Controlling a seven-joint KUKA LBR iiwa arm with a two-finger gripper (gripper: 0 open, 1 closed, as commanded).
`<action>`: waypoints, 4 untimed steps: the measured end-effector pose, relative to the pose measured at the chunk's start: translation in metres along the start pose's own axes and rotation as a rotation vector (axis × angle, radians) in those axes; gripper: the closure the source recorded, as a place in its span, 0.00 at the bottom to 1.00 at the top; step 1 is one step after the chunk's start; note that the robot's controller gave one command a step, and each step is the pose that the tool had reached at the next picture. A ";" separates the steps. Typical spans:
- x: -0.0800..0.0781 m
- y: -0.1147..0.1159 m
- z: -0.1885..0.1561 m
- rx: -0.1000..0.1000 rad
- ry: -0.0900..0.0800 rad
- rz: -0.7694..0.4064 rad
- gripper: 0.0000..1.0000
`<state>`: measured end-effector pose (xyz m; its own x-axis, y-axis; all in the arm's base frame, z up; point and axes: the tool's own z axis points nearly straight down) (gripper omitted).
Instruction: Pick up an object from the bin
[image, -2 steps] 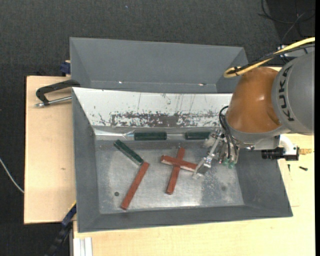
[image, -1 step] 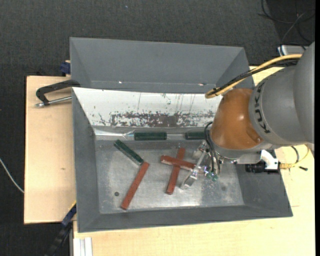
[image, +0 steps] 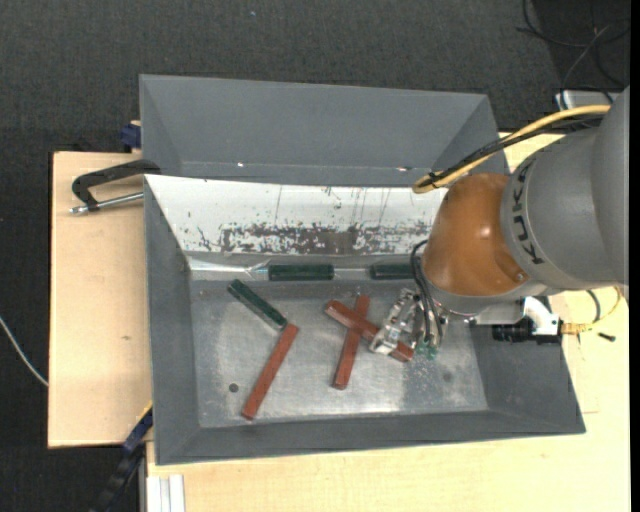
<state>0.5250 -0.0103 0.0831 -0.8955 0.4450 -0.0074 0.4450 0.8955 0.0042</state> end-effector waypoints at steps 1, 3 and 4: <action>0.000 0.000 0.000 0.000 0.000 0.000 1.00; 0.002 -0.001 -0.016 0.005 0.010 0.000 1.00; 0.001 0.000 -0.034 0.003 0.006 0.000 1.00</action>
Offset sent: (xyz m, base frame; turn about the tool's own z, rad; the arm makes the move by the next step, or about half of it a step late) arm -0.0001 -0.0001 0.0358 0.0000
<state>0.5234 -0.0100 0.1176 -0.8957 0.4447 -0.0010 0.4447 0.8957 0.0013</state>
